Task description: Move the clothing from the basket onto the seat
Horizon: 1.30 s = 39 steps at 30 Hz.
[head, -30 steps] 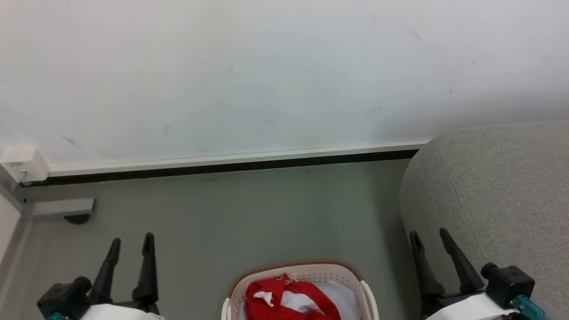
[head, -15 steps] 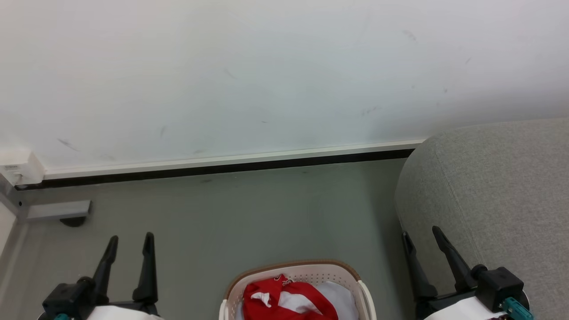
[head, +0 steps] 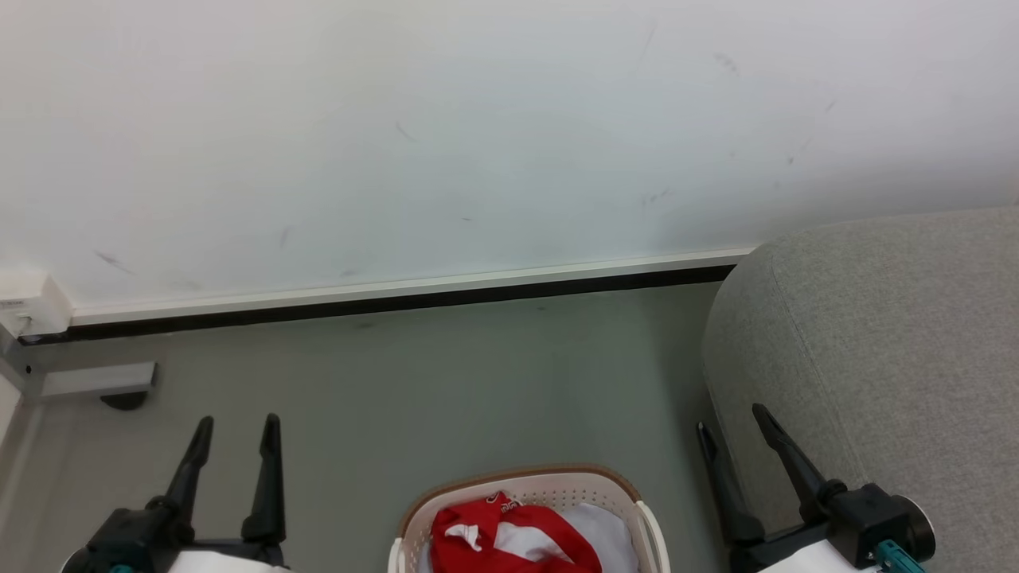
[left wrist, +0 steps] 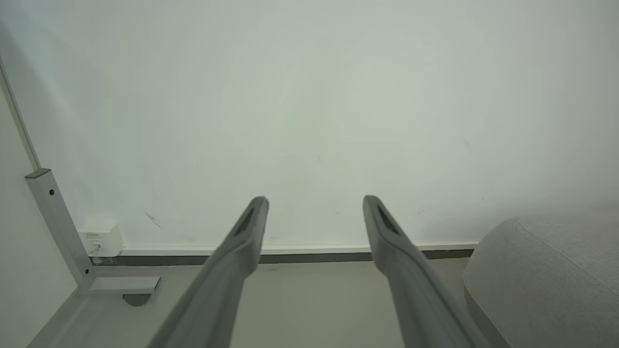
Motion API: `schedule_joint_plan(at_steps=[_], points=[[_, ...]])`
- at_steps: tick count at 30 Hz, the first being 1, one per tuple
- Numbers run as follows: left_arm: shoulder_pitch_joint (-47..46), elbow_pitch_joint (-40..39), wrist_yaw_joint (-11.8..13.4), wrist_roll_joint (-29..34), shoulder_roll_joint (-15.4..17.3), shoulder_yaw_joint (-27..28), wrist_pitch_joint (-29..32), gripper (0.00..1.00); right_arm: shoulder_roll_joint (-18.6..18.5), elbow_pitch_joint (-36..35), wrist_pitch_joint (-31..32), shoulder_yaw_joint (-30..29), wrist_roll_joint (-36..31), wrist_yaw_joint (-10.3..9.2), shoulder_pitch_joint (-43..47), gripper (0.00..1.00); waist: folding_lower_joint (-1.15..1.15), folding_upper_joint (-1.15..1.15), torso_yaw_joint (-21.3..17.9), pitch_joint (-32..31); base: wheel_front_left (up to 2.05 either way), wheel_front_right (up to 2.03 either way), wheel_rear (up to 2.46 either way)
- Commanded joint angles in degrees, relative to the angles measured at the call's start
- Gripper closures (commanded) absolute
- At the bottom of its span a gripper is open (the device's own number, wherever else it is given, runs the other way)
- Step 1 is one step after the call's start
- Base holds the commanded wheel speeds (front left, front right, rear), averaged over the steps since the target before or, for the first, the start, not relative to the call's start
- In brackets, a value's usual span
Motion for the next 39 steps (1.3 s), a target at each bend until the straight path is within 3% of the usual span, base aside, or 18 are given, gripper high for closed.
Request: schedule_joint_plan(at_steps=[1,7,39], points=[[0.49,-0.30,-0.13,1.33,0.14,0.10,-0.48,0.00,-0.42,0.02,-0.58,0.20,-0.95,-0.11,-0.47,0.00,0.00,0.00,-0.03,-0.03,0.00,0.00,0.00],[0.73,-0.39,-0.18,3.11,0.23,0.07,-0.95,0.00,-0.39,0.14,-1.02,0.77,-2.58,-0.12,-0.50,0.00,0.00,0.00,-0.26,-0.23,0.00,0.00,0.00],[0.52,0.74,-0.14,0.40,0.37,-0.22,-0.87,0.00,-0.38,-0.04,-0.99,0.02,-1.01,-0.12,-0.32,0.00,0.00,0.00,-1.23,-0.21,0.00,0.00,0.00]])
